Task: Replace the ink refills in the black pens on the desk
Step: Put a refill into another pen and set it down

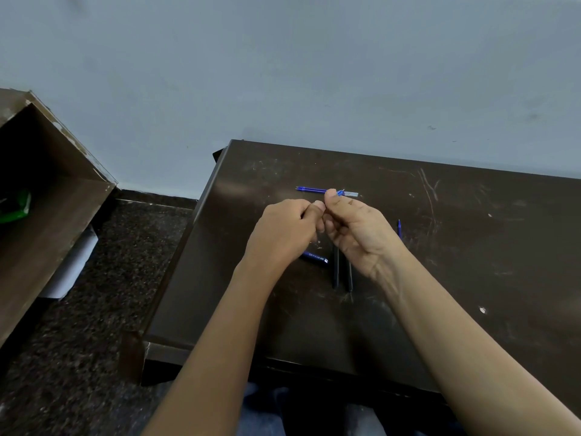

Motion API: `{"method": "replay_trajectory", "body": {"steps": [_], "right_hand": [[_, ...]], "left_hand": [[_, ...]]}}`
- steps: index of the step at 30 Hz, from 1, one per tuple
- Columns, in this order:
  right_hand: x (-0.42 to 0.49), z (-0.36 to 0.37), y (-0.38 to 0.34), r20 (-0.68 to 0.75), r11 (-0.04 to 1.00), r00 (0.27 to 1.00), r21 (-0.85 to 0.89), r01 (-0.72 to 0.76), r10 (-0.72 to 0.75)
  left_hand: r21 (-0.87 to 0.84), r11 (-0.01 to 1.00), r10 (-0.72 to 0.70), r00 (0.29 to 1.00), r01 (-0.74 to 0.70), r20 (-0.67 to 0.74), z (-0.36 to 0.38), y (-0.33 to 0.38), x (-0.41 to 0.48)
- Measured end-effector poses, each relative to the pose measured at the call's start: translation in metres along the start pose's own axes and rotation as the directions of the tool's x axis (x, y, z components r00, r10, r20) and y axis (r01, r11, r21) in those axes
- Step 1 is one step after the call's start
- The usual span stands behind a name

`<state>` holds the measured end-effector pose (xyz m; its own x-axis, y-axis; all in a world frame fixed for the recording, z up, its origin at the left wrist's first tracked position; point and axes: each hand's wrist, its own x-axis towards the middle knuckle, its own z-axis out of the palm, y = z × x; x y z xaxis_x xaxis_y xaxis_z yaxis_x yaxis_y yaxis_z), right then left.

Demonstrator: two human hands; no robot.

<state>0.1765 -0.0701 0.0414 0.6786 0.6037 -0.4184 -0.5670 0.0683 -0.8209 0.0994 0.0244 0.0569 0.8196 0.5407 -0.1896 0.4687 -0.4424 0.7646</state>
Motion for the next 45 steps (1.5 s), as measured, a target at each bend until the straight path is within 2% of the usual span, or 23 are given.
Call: {"method": "replay_trajectory", "body": {"steps": [4,7,13,18,23,27,33,39,45], "right_hand": [[-0.0003,0.0003,-0.0015,-0.035,0.998,0.999,0.05,-0.033,0.034],[0.0002,0.0002,-0.0044,-0.008,0.993,0.999,0.106,-0.046,0.047],[0.0007,-0.0015,-0.0003,-0.061,1.0,0.998,0.007,-0.03,0.03],[0.0017,-0.0025,-0.0043,-0.014,0.991,0.998,0.124,-0.053,0.056],[0.0013,-0.0033,0.0006,-0.049,0.999,0.998,0.021,-0.049,0.05],[0.003,-0.0034,-0.0014,-0.026,0.99,0.998,0.127,-0.061,0.064],[0.004,-0.0057,0.001,-0.016,0.999,0.999,0.001,-0.041,0.041],[0.0046,-0.0057,-0.0016,0.005,0.993,0.998,0.106,-0.061,0.061],[0.0049,-0.0069,0.0019,-0.036,0.999,0.998,-0.004,-0.053,0.053]], "left_hand": [[0.043,0.999,0.018,1.0,-0.018,0.01,0.0013,-0.0019,0.0013],[0.058,0.998,0.03,1.0,-0.03,0.001,0.0015,-0.003,0.0021],[0.043,0.999,0.03,0.999,-0.031,0.019,0.0035,-0.0054,0.0027],[0.098,0.995,0.034,0.999,-0.036,0.024,0.0031,-0.006,0.0026],[0.102,0.994,0.019,0.999,-0.024,0.05,0.0042,-0.0041,0.0031],[0.119,0.993,0.006,0.999,-0.011,0.043,0.0043,-0.0051,0.0029],[0.09,0.996,-0.003,0.998,-0.002,0.058,0.0035,-0.0027,0.0029],[0.063,0.998,-0.015,0.997,0.01,0.079,0.0036,-0.0028,0.0013],[0.059,0.998,-0.003,0.994,-0.004,0.111,0.0024,-0.0016,-0.0005]]}}
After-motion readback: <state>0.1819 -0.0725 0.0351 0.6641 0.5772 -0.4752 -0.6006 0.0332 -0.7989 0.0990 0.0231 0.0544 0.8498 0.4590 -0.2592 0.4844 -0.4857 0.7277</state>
